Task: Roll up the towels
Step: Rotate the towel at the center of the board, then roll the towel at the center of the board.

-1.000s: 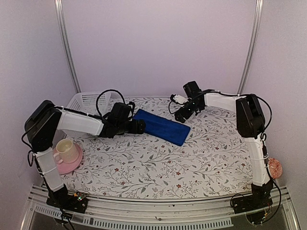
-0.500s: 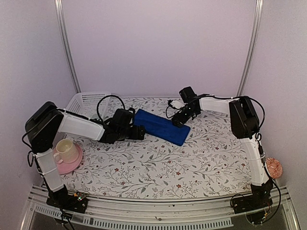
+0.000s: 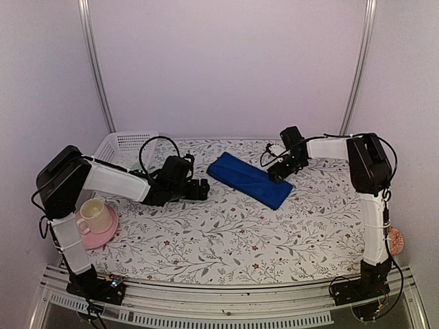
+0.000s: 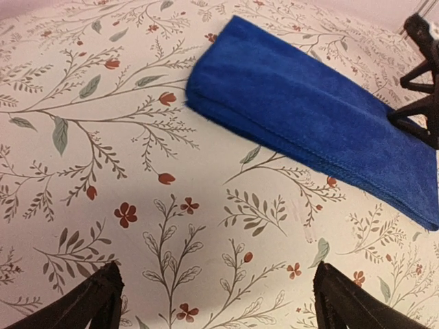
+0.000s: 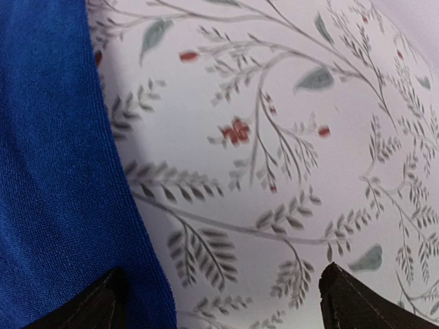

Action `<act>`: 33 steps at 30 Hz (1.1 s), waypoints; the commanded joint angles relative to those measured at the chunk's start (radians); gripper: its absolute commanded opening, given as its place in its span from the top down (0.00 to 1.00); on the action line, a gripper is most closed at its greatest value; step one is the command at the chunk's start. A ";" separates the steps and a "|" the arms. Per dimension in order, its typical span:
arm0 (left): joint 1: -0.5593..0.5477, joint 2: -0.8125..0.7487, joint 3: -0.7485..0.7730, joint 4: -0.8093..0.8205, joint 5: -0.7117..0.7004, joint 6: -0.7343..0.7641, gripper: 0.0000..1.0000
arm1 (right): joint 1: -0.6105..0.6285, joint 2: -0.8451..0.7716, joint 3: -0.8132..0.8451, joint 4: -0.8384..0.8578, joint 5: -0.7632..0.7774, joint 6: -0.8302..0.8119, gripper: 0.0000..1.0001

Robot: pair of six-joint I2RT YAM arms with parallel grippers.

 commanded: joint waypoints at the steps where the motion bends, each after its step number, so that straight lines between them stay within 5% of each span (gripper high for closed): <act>1: -0.017 0.014 -0.015 0.048 0.009 -0.011 0.03 | -0.036 -0.090 -0.196 -0.141 0.034 -0.011 0.01; 11: -0.017 0.006 -0.046 0.074 0.021 -0.013 0.03 | 0.099 -0.315 -0.427 -0.228 -0.058 -0.097 0.01; 19: -0.021 0.006 -0.040 0.072 0.020 -0.018 0.03 | 0.077 -0.287 -0.143 -0.244 0.086 -0.107 0.01; 27: -0.037 0.040 -0.010 0.092 0.042 0.020 0.03 | 0.071 -0.053 0.195 -0.173 0.191 -0.103 0.01; 33: -0.050 0.040 -0.013 0.105 0.046 0.049 0.03 | 0.068 0.108 0.281 -0.100 0.220 -0.112 0.01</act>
